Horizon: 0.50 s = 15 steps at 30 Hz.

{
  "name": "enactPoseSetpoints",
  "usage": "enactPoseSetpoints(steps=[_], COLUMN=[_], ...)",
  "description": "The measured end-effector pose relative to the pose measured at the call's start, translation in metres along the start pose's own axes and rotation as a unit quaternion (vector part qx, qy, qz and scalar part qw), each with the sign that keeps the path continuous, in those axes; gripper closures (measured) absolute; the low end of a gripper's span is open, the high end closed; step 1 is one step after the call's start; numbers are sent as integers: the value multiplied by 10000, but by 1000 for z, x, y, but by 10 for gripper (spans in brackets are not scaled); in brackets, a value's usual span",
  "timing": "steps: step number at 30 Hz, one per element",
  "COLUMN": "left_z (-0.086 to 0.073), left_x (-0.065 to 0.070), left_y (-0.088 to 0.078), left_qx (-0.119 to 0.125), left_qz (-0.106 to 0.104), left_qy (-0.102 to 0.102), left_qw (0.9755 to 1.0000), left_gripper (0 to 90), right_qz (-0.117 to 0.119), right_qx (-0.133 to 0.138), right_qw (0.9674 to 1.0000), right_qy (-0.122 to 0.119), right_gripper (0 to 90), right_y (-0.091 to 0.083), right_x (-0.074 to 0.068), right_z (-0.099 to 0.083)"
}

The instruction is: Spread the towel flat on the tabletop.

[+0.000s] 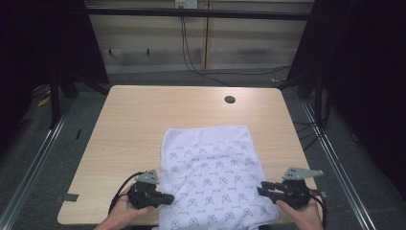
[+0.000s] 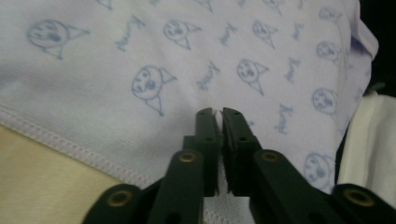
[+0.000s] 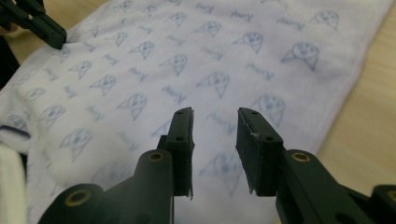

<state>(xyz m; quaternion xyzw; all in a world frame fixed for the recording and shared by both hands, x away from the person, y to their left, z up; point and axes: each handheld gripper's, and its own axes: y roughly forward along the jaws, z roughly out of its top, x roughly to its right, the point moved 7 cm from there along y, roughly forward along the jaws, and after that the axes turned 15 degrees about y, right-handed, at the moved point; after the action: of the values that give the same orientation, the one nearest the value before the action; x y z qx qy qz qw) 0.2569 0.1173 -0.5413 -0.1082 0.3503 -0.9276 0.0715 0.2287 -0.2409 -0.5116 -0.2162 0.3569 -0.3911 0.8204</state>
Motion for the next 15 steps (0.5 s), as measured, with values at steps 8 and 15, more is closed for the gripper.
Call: enactPoseSetpoints(steps=[8,15], left_z=[15,13], left_x=[-68,-87], left_y=[3,5], left_qx=[132,-10], left_qz=[905,1257], left_qy=[-404,-267], left_qw=[9950,9917], left_gripper=[688,797], right_qz=[-511,-693], right_qx=[-302,-403], right_qw=[9973,9963], right_qy=[-432,-311], right_gripper=[616,622], right_y=[71,85], right_x=[26,39], right_z=[47,50])
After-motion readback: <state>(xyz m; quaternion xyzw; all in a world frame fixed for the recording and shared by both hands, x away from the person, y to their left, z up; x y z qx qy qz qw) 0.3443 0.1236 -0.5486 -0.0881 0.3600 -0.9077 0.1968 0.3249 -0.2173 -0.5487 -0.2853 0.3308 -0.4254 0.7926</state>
